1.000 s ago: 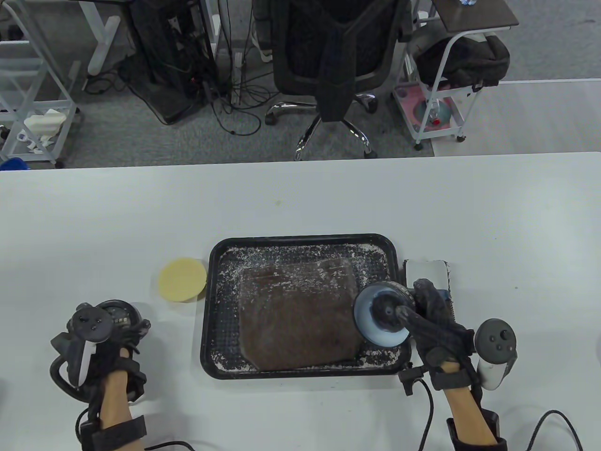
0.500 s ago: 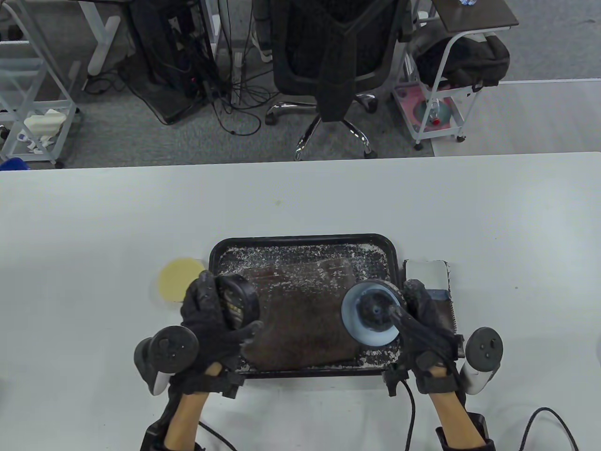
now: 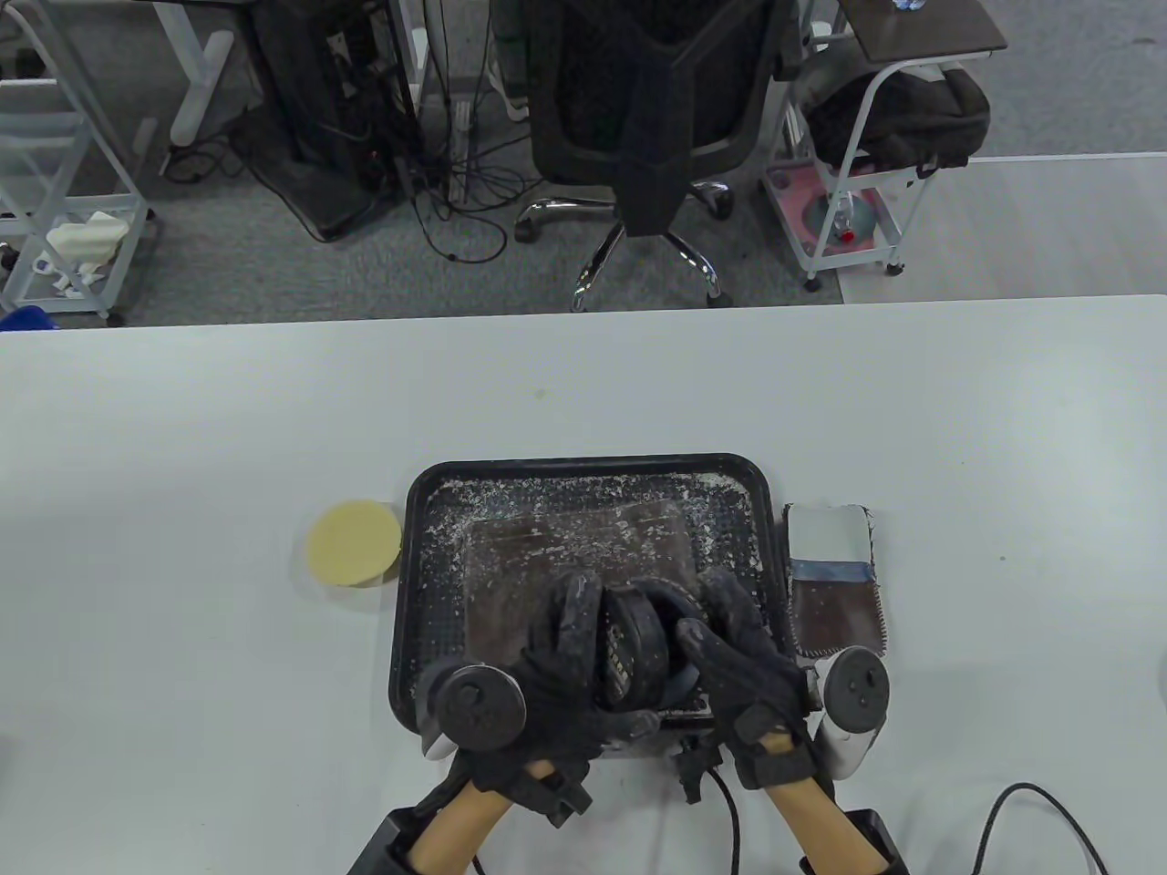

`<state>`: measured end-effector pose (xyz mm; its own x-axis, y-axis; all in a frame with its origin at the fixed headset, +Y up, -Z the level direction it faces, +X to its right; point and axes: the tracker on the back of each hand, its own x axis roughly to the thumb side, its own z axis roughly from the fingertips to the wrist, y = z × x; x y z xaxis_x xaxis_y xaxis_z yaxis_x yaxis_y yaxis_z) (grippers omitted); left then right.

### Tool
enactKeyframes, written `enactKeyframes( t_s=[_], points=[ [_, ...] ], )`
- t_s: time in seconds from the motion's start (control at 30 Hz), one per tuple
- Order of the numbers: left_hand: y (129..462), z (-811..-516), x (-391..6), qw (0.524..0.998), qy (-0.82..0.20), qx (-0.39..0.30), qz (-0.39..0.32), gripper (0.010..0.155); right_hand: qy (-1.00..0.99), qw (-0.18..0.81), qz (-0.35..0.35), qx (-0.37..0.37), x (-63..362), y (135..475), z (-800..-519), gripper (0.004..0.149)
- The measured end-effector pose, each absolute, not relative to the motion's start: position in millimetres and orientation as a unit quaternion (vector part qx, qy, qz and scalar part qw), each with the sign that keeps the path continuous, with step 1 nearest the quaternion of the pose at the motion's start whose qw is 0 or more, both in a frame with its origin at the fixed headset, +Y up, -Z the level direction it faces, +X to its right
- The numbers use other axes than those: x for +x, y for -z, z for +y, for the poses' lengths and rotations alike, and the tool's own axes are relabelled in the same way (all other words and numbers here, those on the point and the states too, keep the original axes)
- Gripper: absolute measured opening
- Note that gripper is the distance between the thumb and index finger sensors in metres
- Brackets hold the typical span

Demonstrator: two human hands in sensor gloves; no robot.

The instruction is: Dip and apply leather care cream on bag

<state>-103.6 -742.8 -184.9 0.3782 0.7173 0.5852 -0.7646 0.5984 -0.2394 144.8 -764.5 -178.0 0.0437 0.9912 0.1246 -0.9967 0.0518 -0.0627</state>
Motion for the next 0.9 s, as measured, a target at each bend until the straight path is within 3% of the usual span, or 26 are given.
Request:
enactKeyframes(
  t_s=[0.3, 0.43, 0.63, 0.9],
  points=[
    [184, -749, -100, 0.816, -0.485, 0.034, -0.312, 0.124, -0.665, 0.742, -0.061, 0.065, 137, 174, -762, 0.082],
    [190, -752, -108, 0.770, -0.565, 0.009, -0.296, 0.124, -0.630, 0.766, -0.028, 0.125, 131, 178, -763, 0.084],
    [194, -766, -115, 0.657, -0.702, -0.054, -0.269, 0.123, -0.597, 0.768, 0.036, 0.230, 123, 185, -762, 0.099],
    [195, -782, -107, 0.617, -0.729, -0.134, -0.266, 0.122, -0.681, 0.688, 0.079, 0.238, 132, 189, -767, 0.112]
  ],
)
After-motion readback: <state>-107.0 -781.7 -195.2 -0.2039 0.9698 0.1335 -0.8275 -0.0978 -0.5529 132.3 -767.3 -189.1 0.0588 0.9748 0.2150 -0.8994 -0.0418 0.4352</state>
